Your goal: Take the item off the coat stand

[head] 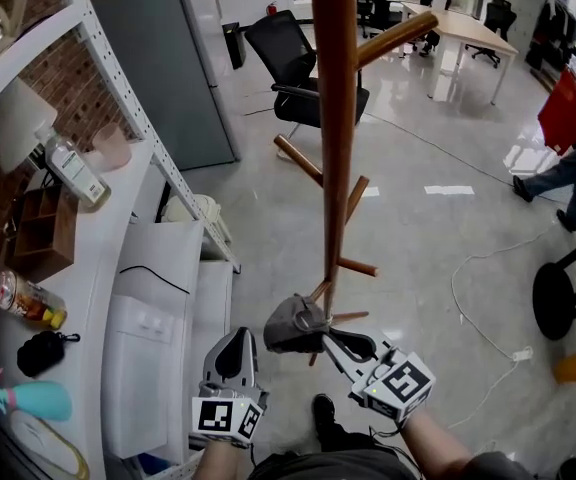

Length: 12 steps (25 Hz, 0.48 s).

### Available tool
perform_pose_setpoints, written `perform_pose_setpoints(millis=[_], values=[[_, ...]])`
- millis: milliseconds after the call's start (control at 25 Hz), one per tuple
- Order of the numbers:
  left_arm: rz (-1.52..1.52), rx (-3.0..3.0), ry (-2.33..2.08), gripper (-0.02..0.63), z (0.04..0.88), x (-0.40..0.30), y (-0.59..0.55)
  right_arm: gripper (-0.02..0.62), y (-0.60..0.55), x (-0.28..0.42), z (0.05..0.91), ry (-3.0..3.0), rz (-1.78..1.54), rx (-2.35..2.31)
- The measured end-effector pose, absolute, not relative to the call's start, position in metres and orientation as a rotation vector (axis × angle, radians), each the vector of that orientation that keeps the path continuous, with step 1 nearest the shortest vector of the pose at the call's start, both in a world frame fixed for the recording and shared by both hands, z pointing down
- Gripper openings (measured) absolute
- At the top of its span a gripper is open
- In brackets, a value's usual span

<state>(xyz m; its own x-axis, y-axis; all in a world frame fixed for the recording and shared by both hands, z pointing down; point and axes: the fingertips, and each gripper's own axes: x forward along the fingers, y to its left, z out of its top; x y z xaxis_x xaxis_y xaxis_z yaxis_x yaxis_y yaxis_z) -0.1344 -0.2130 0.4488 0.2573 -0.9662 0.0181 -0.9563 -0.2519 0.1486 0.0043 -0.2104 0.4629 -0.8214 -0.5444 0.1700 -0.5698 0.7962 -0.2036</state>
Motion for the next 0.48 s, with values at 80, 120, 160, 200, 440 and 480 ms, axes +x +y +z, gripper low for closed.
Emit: perform_pose_setpoints(millis=[80,120,160,200,440,480], values=[[-0.134,2.388,-1.826,0.008,0.448,-0.136,-0.207,0.021,-0.204,0.003,0.461,-2.879,0.373,0.919],[-0.14,2.395,-1.819,0.008,0.447,-0.137,-0.203,0.021,-0.2,0.003,0.46,-2.88,0.38,0.933],[-0.143,2.404,-1.812,0.008,0.446,-0.138,-0.198,0.021,-0.195,0.003,0.459,-2.88,0.387,0.949],[-0.146,2.412,-1.804,0.008,0.444,-0.139,-0.193,0.021,-0.19,0.003,0.457,-2.88,0.39,0.964],[-0.174,2.435,-1.768,0.008,0.432,-0.145,-0.161,0.021,-0.156,0.001,0.449,-2.857,0.348,1.03],[-0.18,2.445,-1.759,0.008,0.43,-0.145,-0.156,0.021,-0.151,0.001,0.448,-2.855,0.341,1.041]])
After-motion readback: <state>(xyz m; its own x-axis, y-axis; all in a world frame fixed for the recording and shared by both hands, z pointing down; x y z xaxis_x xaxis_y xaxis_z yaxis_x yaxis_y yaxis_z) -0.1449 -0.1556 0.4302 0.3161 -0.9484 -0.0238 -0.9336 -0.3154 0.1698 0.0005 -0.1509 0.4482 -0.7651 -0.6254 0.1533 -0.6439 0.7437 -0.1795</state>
